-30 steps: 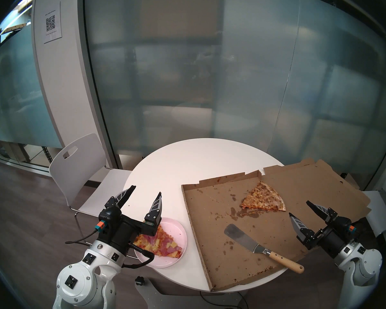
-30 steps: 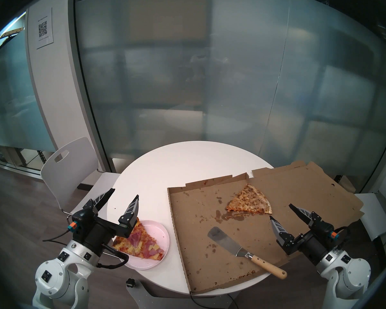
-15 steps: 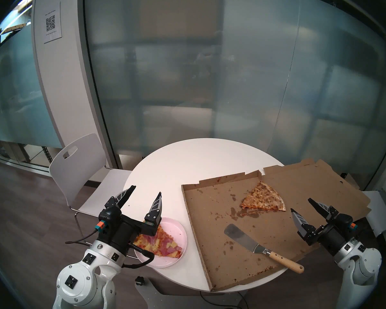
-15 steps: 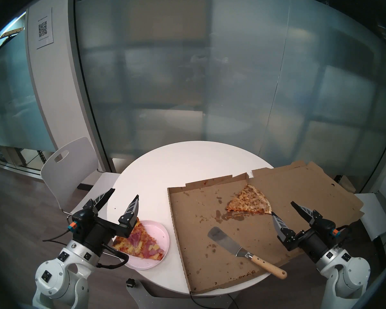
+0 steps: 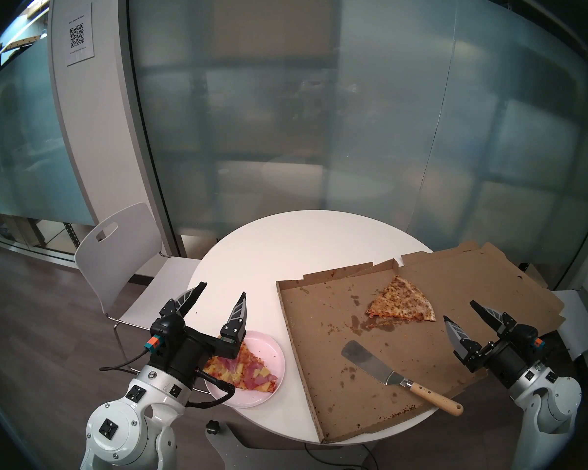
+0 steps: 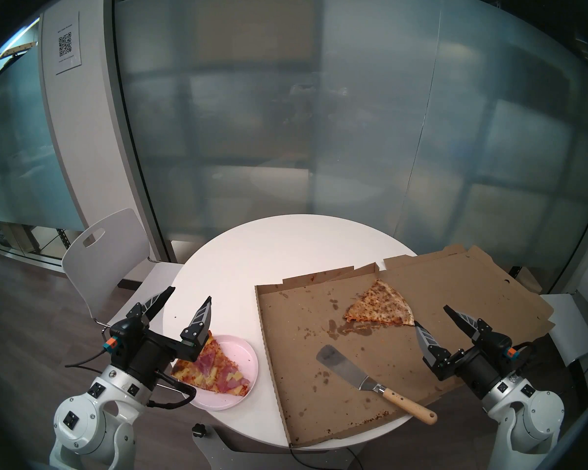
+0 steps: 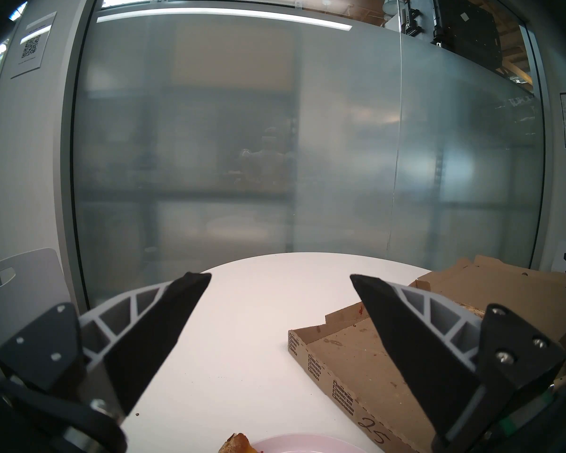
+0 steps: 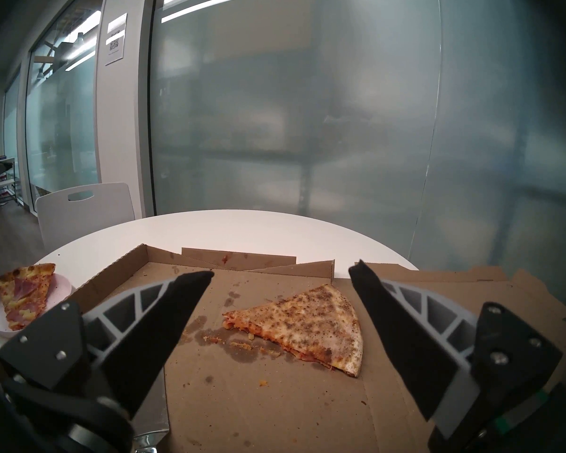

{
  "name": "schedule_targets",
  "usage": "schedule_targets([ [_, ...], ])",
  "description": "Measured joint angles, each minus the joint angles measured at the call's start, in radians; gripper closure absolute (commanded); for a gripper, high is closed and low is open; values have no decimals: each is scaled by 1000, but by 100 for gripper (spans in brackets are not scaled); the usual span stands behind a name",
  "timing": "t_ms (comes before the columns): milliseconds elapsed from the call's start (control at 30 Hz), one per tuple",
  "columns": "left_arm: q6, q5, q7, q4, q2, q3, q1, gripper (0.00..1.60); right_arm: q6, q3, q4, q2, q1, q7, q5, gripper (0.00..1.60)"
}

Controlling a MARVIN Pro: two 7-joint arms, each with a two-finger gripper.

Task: Put pizza slice onto the plate

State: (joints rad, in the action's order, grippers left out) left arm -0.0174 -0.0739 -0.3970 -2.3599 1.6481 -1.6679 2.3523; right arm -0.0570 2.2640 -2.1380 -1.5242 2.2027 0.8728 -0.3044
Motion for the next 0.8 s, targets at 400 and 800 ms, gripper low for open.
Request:
schedule_targets([
  [400,0,0,0,0,0,0,0,0,1,2,0,-2,-3,8,0,0],
  [800,0,0,0,0,0,0,0,0,1,3,0,-5,-6,14,1,0],
])
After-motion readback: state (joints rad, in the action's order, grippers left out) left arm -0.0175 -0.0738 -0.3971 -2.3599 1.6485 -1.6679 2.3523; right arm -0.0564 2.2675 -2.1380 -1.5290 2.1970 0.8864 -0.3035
